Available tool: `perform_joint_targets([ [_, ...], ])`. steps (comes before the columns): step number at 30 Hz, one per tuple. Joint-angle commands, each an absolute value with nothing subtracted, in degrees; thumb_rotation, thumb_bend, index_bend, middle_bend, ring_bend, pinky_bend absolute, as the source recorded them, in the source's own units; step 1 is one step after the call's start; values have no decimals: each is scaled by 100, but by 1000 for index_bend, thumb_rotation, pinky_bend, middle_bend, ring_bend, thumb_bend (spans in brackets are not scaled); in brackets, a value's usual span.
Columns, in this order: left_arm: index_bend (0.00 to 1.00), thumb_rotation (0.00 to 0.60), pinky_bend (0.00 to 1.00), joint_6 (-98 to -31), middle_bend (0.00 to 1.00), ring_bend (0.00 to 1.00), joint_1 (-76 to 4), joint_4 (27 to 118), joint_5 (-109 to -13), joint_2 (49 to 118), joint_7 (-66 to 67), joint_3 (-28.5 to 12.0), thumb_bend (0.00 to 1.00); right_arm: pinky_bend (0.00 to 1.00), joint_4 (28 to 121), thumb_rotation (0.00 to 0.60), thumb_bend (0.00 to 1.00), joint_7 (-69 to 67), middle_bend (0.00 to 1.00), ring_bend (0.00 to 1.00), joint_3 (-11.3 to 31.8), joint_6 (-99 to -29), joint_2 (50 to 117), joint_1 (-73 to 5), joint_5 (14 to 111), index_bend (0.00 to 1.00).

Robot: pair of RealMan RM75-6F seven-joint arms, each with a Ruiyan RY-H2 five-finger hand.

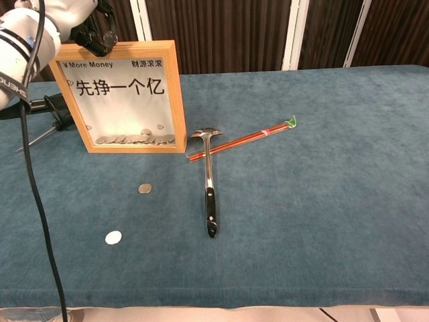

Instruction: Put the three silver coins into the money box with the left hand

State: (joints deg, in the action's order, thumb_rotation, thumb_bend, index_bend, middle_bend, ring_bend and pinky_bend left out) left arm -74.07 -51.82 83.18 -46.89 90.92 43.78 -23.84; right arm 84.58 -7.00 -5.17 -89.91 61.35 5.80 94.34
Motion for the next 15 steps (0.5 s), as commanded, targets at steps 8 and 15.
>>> perform_joint_targets([
  [8,521,600,1000,-7494,1000,1000,-5210,8234,-4754,9105,4361,-2365,402,0,8475,600,53,-688,0,0,-518,-8965,6125,573,9428,0],
  [15,522,600,1000,-7482,1000,1000,-5205,8254,-4709,9093,4394,-2345,402,0,8478,600,53,-689,0,0,-513,-8973,6124,578,9422,0],
])
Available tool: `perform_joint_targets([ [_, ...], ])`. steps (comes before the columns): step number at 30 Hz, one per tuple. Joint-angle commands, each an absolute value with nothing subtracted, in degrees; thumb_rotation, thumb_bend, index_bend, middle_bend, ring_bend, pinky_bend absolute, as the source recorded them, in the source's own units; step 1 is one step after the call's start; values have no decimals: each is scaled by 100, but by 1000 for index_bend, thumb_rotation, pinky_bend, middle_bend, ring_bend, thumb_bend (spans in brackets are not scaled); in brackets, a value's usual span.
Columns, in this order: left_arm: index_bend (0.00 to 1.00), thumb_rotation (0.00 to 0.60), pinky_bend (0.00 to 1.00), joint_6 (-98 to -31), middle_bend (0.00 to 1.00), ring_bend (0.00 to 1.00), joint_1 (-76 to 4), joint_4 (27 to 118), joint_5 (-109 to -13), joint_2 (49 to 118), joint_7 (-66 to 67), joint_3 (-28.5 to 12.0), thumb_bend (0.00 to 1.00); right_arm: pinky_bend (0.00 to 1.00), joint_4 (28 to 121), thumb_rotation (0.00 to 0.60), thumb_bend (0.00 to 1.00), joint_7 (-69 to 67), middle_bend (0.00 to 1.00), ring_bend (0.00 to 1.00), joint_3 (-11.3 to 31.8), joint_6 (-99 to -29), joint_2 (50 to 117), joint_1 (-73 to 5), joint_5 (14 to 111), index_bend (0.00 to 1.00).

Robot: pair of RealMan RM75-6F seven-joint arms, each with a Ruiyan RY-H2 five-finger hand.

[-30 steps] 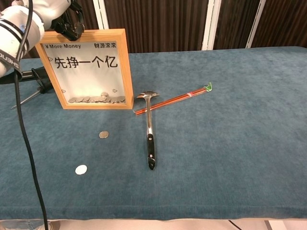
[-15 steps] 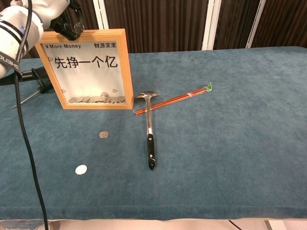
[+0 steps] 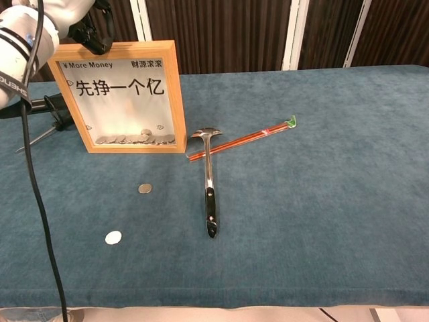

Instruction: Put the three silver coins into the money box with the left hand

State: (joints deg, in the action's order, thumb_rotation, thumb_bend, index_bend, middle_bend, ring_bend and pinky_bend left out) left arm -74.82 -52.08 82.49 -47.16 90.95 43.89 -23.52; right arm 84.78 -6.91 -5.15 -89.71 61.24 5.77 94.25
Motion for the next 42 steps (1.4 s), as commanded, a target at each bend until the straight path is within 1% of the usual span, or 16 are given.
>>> perform_joint_targets([
  [1,521,600,1000,-7490,1000,1000,-5205,8250,-4711,9098,4391,-2342,402,0,8478,600,53,-686,0,0,-514,-8970,6124,579,9419,0],
  [4,508,600,1000,-7493,1000,1000,-5212,8233,-4726,9107,4376,-2332,402,0,8479,600,54,-682,0,0,-510,-8967,6124,578,9415,0],
  [6,469,600,1000,-7568,1000,1000,-5173,8399,-4872,9043,4307,-2300,402,0,8475,600,54,-684,0,0,-504,-8956,6126,574,9402,0],
  [9,311,600,1000,-7739,1000,1000,-4938,9134,-5227,8766,4064,-2143,400,0,8473,600,53,-672,0,0,-500,-8936,6133,566,9391,0],
  [11,252,600,1000,-7891,1000,1000,-4672,9865,-5569,8495,3824,-1936,395,0,8478,600,53,-642,0,0,-500,-8915,6145,560,9386,0],
  [12,243,600,1000,-7946,1000,1000,-4552,10167,-5709,8384,3723,-1829,394,0,8482,600,54,-628,0,0,-504,-8907,6150,558,9392,0],
  [15,261,600,1000,-8050,1000,1000,-4151,11017,-6104,8083,3371,-1400,392,0,8496,600,54,-556,0,0,-537,-8923,6170,565,9459,0],
  [16,276,600,1000,-8083,1000,1000,-3983,11254,-6286,8004,3213,-1182,392,0,8500,600,53,-533,0,0,-553,-8944,6177,572,9500,0],
  [18,294,600,1000,-8169,1000,1000,-3722,11463,-6635,7938,3027,-792,388,0,8491,600,53,-500,0,0,-574,-8979,6189,586,9550,0],
  [21,304,600,1000,-8378,1000,1000,-3250,11498,-7347,7998,2663,-70,381,0,8477,600,53,-485,0,0,-601,-9027,6205,601,9622,0],
  [22,319,600,1000,-8433,1000,1000,-3061,11426,-7604,8059,2516,231,378,0,8471,600,53,-478,0,0,-610,-9041,6212,604,9650,0],
  [25,369,600,1000,-8543,1000,1000,-2651,11071,-8082,8298,2345,818,370,0,8463,600,53,-450,0,0,-639,-9052,6227,603,9717,0],
  [26,381,600,1000,-8577,1000,1000,-2544,10924,-8181,8408,2322,923,366,0,8463,600,53,-444,0,0,-651,-9055,6230,602,9741,0],
  [29,404,600,1000,-8577,1000,1000,-2283,10417,-8317,8795,2382,1094,364,0,8460,600,53,-438,0,0,-690,-9084,6228,607,9825,0],
  [34,408,600,1000,-8453,1000,1000,-2003,9829,-8279,9277,2625,1120,369,0,8431,600,53,-518,0,0,-722,-9183,6205,632,9911,0],
  [42,395,600,1000,-8302,1000,1000,-1830,8811,-8265,9928,2960,800,366,0,8408,600,53,-568,0,0,-742,-9225,6193,640,9952,0],
])
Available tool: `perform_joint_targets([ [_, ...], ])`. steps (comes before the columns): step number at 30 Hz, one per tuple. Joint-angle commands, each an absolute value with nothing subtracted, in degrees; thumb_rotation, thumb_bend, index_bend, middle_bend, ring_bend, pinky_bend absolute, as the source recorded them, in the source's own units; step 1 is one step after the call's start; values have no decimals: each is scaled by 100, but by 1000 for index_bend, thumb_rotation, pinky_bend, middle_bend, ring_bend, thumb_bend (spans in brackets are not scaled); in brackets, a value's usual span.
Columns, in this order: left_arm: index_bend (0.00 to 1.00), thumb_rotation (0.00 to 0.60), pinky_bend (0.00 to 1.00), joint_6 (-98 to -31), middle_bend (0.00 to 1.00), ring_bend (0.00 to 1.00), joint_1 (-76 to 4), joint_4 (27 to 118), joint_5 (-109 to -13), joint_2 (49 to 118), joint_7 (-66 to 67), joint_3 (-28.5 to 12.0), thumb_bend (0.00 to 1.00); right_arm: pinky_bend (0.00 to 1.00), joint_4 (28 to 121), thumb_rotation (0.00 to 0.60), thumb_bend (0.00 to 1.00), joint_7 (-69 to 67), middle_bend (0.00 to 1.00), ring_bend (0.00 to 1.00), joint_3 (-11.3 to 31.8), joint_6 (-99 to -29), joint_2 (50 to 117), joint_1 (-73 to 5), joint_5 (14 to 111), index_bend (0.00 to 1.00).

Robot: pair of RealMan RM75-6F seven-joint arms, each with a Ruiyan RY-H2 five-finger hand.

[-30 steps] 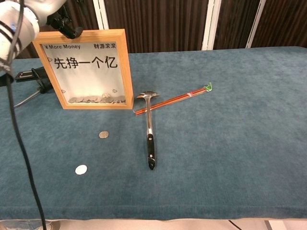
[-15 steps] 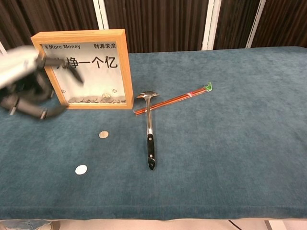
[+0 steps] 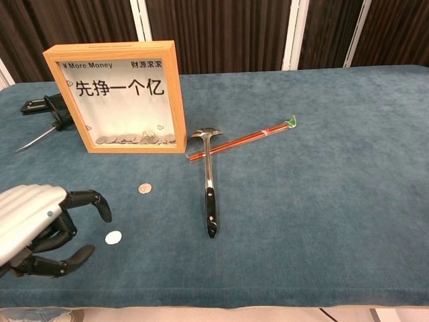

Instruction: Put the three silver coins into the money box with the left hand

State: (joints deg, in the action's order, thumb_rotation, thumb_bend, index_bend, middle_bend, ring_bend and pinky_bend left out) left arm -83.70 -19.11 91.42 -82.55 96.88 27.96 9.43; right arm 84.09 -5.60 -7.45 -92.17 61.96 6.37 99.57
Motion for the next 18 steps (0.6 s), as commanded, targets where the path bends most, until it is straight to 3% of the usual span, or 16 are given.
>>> perform_joint_targets([
  [1,394,600,1000,-8285,1000,1000,-1819,8675,-8273,10004,3009,750,365,0,8406,600,53,-577,0,0,-739,-9230,6192,641,9949,0],
  [18,406,600,1000,-7885,1000,1000,-1689,7999,-8228,10355,3143,461,359,0,8404,600,53,-549,0,0,-744,-9197,6206,630,9938,0],
])
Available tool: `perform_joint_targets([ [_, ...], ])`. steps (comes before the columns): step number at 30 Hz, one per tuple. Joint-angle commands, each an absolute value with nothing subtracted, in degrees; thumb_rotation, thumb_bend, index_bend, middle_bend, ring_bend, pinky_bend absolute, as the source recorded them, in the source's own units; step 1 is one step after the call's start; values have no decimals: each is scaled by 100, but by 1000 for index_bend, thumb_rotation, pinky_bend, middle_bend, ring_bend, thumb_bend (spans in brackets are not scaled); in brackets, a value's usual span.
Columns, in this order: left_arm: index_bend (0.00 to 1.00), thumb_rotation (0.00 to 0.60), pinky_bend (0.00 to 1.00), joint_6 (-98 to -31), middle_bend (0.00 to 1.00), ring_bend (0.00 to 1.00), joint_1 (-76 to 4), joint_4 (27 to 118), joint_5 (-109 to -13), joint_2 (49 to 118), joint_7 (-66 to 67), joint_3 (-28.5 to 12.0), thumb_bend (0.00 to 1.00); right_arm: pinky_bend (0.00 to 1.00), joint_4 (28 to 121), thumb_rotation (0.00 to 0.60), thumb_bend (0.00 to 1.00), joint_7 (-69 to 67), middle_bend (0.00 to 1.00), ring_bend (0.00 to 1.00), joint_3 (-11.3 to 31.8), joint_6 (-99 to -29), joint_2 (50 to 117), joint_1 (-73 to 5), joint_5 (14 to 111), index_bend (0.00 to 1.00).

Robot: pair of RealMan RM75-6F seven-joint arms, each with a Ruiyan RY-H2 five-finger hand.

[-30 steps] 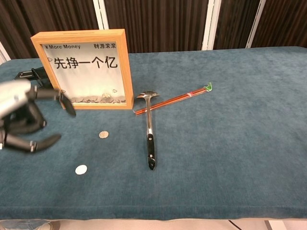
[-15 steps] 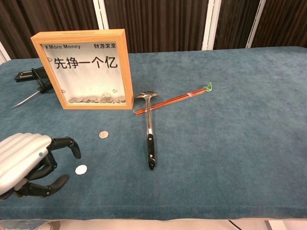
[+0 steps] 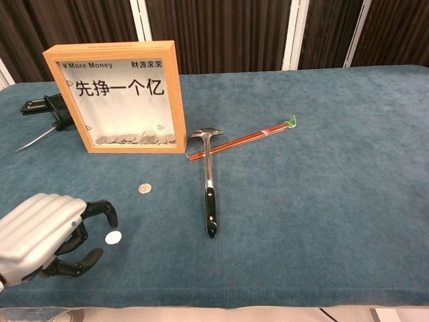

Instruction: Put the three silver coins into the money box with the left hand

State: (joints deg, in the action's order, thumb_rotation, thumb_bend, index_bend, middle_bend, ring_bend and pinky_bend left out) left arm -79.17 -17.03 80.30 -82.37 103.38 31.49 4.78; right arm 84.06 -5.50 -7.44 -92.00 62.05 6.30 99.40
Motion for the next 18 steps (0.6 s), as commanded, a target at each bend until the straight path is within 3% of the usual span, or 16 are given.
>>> perform_joint_targets([
  [1,407,600,1000,-7863,1000,1000,-1682,7968,-8228,10370,3141,447,359,0,8404,600,53,-547,0,0,-744,-9189,6207,626,9936,0],
  [18,419,600,1000,-7549,1000,1000,-1681,7704,-8202,10535,3237,268,359,0,8415,600,53,-543,0,0,-733,-9183,6202,629,9898,0],
])
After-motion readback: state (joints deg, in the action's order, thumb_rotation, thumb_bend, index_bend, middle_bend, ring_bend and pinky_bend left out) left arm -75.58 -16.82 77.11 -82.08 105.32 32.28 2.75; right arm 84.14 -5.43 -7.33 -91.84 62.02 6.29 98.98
